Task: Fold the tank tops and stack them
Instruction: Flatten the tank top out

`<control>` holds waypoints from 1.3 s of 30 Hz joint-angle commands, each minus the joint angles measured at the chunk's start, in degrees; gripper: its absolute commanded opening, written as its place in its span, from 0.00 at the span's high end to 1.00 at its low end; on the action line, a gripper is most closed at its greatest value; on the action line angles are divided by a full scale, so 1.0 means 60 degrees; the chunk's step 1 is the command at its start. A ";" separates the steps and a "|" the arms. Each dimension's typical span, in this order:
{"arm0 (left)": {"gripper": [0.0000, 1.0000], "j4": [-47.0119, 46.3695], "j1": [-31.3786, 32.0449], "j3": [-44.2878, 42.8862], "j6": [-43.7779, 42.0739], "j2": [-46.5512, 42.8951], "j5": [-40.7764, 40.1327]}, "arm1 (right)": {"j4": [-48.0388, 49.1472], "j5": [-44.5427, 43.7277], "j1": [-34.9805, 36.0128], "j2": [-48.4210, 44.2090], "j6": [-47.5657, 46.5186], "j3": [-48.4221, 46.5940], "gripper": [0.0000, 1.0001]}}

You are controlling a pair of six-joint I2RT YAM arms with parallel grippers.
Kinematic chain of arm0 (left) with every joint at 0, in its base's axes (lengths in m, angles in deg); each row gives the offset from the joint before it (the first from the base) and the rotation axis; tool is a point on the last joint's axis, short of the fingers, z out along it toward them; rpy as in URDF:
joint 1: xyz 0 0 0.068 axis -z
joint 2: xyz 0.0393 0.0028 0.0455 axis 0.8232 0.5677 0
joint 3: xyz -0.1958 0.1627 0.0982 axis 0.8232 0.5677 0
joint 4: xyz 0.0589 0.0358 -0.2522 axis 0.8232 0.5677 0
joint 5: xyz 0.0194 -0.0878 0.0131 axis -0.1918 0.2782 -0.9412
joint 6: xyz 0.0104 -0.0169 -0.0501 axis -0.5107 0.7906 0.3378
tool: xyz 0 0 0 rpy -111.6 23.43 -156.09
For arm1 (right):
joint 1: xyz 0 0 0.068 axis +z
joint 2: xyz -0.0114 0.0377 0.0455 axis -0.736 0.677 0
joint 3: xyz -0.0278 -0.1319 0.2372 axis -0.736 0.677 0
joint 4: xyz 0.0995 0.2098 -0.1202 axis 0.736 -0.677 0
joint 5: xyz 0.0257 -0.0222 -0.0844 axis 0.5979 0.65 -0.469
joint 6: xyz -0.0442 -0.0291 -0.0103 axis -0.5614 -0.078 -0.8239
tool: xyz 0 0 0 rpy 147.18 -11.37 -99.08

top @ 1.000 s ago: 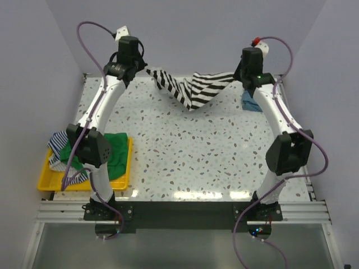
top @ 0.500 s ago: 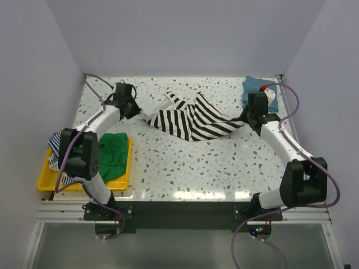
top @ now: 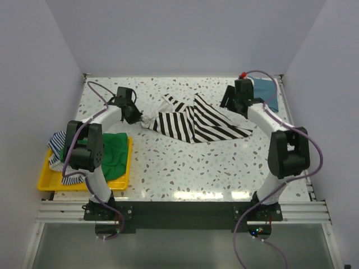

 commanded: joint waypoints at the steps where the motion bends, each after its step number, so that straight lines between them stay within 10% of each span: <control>1: 1.00 -0.0189 -0.0020 -0.0415 0.0151 0.0303 0.0097 | 0.0302 0.0648 0.0978 0.2011 -0.1145 -0.2437 0.34; 6: 1.00 -0.0072 -0.0020 -0.0707 -0.0039 0.0420 -0.0153 | -0.0447 0.0106 0.1391 0.4737 -0.1456 -0.5863 0.36; 20: 1.00 0.0177 -0.0005 -0.1835 -0.0127 0.1401 -0.0123 | -0.1062 -0.1065 0.2080 0.7757 -0.2086 -0.9238 0.36; 27: 1.00 0.0309 -0.0020 -0.2480 -0.0200 0.1943 -0.0284 | -0.1283 -0.0848 0.2065 0.8183 -0.2086 -0.9606 0.66; 31: 1.00 0.0411 -0.0020 -0.3195 -0.0274 0.2470 -0.0284 | -0.1502 -0.0890 0.2065 0.7878 -0.2159 -0.9489 0.99; 39: 1.00 0.1113 0.0214 -0.6811 -0.1033 0.4695 -0.0634 | -0.0597 -0.1257 0.1933 0.4233 -0.1852 -0.6977 1.00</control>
